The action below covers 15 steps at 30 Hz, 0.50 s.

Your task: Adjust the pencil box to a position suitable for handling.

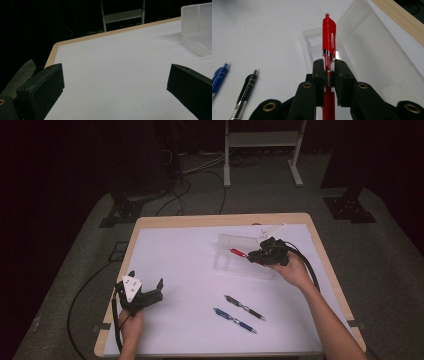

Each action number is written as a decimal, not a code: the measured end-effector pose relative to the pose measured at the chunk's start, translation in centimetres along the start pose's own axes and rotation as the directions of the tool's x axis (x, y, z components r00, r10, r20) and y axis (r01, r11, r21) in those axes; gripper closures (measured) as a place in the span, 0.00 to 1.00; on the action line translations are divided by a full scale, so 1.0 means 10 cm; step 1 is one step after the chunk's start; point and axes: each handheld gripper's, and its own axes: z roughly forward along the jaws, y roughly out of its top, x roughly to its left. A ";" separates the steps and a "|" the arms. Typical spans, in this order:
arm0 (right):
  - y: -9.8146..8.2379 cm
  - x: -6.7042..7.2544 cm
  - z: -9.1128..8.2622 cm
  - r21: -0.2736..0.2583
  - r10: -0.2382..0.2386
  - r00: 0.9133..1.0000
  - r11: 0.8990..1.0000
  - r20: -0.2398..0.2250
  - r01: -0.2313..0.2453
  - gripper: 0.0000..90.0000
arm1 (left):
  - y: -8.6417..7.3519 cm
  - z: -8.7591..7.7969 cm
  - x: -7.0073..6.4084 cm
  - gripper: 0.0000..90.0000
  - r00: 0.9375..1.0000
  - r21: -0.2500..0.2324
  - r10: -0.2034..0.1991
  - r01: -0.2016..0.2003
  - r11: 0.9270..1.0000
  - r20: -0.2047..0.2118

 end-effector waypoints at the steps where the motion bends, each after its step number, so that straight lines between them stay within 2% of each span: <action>1: 0.00 0.00 0.00 0.000 0.000 1.000 1.000 0.000 0.000 0.88 | 0.00 0.00 0.00 0.00 1.000 0.000 0.000 0.000 1.000 0.000; 5: -0.01 -0.03 0.05 0.005 -0.022 1.000 1.000 0.013 0.022 0.88 | 0.00 0.00 0.00 0.00 1.000 0.000 -0.001 0.001 1.000 0.000; 8: -0.03 -0.06 0.08 0.002 -0.011 1.000 1.000 -0.005 0.011 0.88 | 0.00 0.00 -0.01 0.00 1.000 -0.002 0.004 -0.004 1.000 -0.001; 10: -0.04 -0.09 0.10 0.007 -0.009 1.000 1.000 0.002 0.009 0.88 | 0.00 0.00 -0.01 0.00 1.000 0.000 0.005 -0.005 1.000 0.000; 15: -0.06 -0.13 0.14 0.004 -0.045 0.999 0.999 0.012 0.045 0.88 | 0.00 0.00 -0.01 0.00 1.000 -0.003 0.003 -0.003 1.000 0.001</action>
